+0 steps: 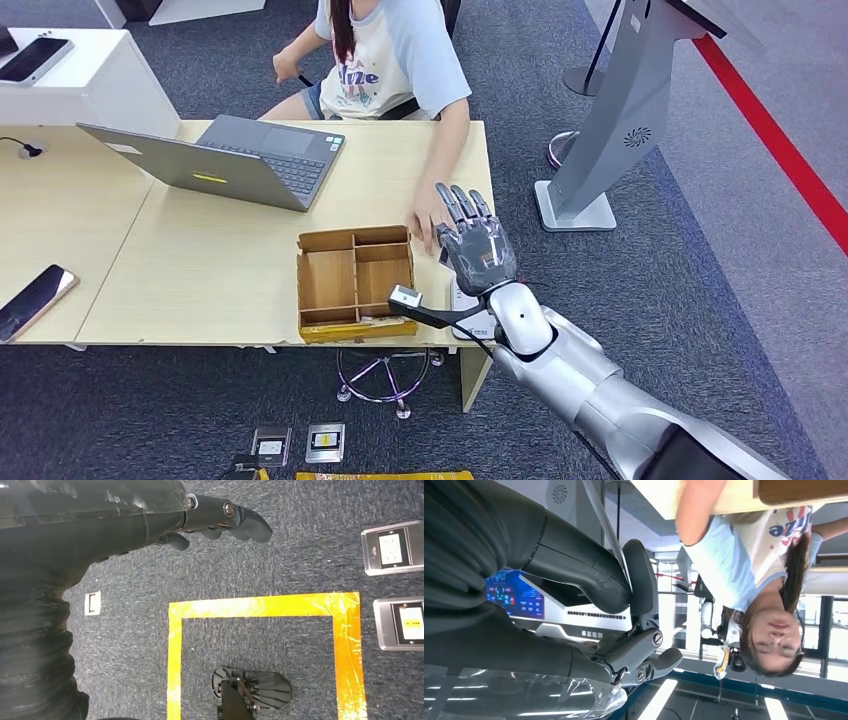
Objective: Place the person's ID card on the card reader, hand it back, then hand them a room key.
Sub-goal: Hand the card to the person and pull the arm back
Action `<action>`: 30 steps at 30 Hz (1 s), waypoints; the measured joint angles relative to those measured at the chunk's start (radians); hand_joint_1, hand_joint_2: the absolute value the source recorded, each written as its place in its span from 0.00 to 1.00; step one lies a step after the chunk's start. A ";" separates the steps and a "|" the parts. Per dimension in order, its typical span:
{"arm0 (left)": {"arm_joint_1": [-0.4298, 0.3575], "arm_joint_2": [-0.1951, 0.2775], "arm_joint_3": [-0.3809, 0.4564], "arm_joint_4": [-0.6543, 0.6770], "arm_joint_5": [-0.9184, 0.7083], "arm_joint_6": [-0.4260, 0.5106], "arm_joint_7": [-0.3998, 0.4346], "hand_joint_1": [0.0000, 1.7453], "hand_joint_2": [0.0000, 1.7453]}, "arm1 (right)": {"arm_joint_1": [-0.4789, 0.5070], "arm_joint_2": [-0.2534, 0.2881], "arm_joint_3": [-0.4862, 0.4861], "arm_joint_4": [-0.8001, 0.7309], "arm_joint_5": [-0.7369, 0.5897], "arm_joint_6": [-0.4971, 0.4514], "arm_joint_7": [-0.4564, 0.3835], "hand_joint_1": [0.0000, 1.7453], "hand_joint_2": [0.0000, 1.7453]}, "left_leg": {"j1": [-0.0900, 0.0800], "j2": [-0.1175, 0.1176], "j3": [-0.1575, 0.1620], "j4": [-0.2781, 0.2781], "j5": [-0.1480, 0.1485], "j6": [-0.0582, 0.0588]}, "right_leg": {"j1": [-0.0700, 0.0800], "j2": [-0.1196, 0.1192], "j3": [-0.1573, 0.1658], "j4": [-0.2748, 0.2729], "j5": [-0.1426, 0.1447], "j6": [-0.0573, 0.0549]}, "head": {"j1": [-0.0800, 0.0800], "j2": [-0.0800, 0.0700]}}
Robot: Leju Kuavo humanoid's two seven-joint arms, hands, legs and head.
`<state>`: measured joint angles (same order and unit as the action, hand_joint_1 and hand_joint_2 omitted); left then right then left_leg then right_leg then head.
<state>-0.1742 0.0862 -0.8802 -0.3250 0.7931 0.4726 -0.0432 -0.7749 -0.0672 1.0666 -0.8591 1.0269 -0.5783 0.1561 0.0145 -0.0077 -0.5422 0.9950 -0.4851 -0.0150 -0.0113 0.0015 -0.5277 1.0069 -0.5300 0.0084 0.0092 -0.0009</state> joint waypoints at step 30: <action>0.029 0.011 0.001 0.000 0.069 0.021 -0.020 0.00 1.00 | -0.005 0.047 0.207 0.142 0.000 0.122 -0.078 1.00 1.00 | 0.000 -0.001 -0.001 0.000 0.000 0.000 | 0.000 0.000 0.000 0.000 0.000 0.000 | 0.000 0.000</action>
<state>-0.1452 0.0969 -0.8789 -0.3250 0.8617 0.4932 -0.0633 -0.7800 -0.0200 1.2733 -0.7166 1.0270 -0.4563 0.0784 0.0144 -0.0082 -0.5427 0.9950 -0.4851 -0.0150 -0.0114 0.0011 -0.5277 1.0069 -0.5300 0.0084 0.0094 -0.0008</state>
